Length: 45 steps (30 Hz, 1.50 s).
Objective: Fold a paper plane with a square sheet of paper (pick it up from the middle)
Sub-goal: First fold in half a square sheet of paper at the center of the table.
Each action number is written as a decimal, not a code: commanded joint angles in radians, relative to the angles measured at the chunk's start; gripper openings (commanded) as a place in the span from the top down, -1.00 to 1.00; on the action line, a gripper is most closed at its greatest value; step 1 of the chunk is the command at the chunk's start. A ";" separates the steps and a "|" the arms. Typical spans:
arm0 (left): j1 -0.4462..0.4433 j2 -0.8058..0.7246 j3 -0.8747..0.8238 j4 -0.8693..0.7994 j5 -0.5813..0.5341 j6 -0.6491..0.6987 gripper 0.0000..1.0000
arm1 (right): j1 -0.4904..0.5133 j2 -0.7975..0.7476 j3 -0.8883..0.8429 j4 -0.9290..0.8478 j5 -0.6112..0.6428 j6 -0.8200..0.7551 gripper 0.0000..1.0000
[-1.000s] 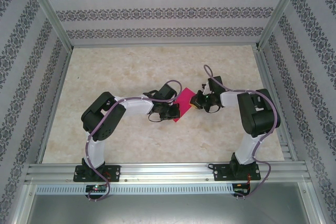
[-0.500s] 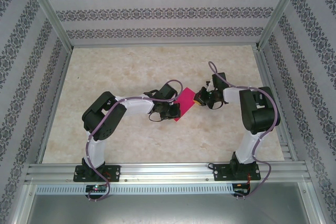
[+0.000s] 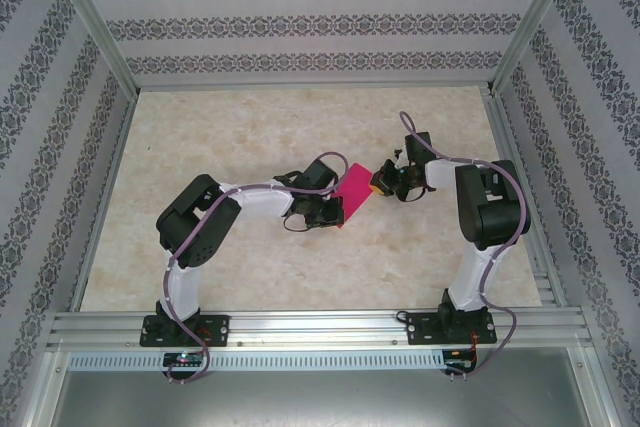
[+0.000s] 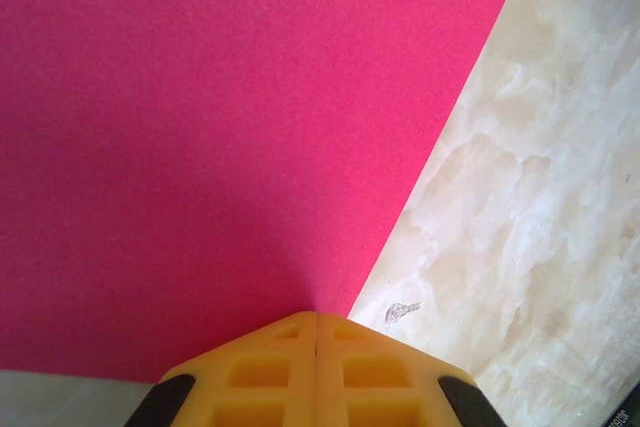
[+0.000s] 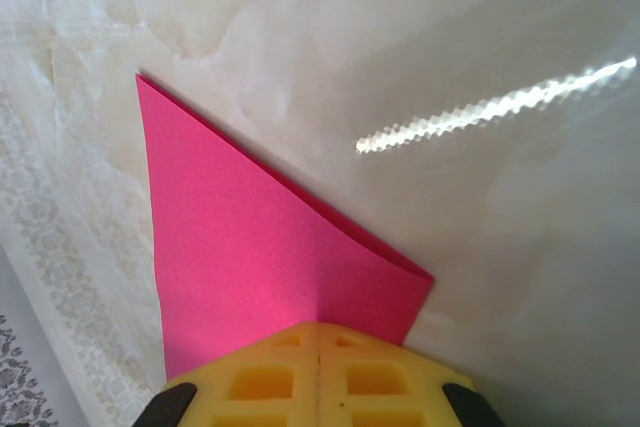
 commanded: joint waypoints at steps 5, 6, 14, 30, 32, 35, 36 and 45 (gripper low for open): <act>-0.018 0.018 -0.015 -0.189 0.022 0.084 1.00 | -0.051 0.022 -0.020 0.063 0.208 0.028 1.00; -0.018 0.010 -0.015 -0.190 0.035 0.102 1.00 | -0.049 0.023 -0.021 0.062 0.208 0.028 1.00; -0.018 -0.055 0.013 -0.226 0.047 0.227 1.00 | -0.037 0.031 -0.031 0.043 0.196 0.025 1.00; -0.018 -0.114 0.016 -0.034 0.020 0.162 1.00 | 0.181 -0.169 -0.260 0.182 0.144 0.168 1.00; -0.019 -0.089 0.025 -0.041 0.031 0.172 1.00 | 0.207 -0.182 -0.264 0.189 0.142 0.177 1.00; -0.018 -0.055 0.027 -0.048 0.024 0.182 1.00 | 0.232 -0.180 -0.256 0.189 0.135 0.179 1.00; -0.018 -0.048 0.027 -0.052 0.016 0.187 1.00 | 0.235 -0.176 -0.254 0.189 0.134 0.179 1.00; -0.006 -0.042 -0.017 -0.083 -0.076 0.221 1.00 | 0.231 -0.155 -0.245 0.185 0.134 0.162 1.00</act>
